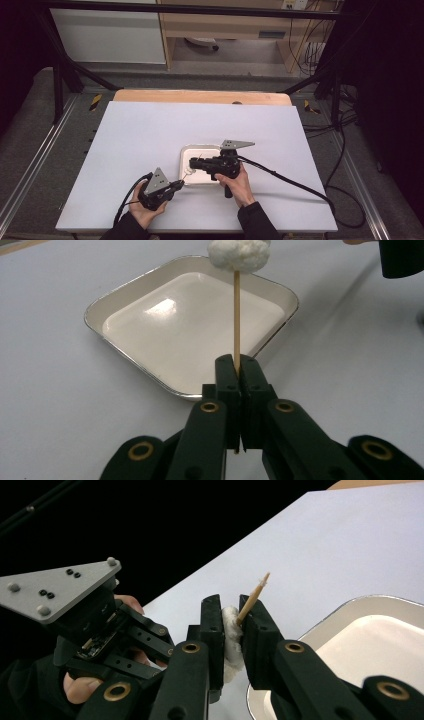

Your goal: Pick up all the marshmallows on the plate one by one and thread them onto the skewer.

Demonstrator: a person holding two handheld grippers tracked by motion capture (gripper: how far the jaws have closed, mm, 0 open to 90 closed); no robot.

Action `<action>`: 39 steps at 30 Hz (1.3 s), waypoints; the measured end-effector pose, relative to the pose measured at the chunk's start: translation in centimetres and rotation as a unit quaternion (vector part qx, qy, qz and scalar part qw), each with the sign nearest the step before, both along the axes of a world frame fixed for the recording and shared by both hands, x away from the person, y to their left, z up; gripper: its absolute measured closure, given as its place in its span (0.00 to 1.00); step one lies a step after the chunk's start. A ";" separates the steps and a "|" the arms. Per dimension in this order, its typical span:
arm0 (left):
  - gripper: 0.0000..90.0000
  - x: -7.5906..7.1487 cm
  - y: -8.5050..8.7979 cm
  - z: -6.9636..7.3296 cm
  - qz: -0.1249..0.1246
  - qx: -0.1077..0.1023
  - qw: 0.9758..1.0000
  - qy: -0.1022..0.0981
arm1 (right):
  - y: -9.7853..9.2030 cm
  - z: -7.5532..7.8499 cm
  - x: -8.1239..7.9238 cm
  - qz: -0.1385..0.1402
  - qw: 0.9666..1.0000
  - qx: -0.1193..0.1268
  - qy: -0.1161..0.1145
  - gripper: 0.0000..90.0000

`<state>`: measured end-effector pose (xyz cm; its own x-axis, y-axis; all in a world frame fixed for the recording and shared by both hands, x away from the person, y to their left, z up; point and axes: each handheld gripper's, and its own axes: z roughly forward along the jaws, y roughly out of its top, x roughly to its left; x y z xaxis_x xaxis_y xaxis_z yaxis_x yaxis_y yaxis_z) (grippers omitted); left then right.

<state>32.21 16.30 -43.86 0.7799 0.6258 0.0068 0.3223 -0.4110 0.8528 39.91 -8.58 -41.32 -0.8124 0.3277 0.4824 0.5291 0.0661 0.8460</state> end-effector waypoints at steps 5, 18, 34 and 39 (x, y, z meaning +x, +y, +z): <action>0.99 0.0 0.2 0.1 0.002 -0.003 1.000 -0.004 | -0.2 0.5 -0.1 -0.016 1.000 -0.003 -0.013 0.70; 0.99 0.1 0.6 0.2 0.014 -0.006 1.000 0.001 | -1.2 1.4 -0.2 -0.050 0.994 -0.083 -0.058 0.12; 0.98 0.7 1.2 1.2 0.021 -0.004 1.000 0.021 | -7.5 -0.2 -0.3 -0.102 0.975 -0.190 -0.051 0.02; 0.98 1.2 1.2 1.7 0.020 0.002 0.999 0.030 | -9.5 -1.1 -0.6 -0.107 0.972 -0.203 -0.050 0.01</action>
<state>33.40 17.51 -42.16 0.7528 0.6572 -0.0365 0.3889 -0.3994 0.8302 39.27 -18.08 -42.37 -0.7408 0.6414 0.1997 0.4837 0.3030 0.8211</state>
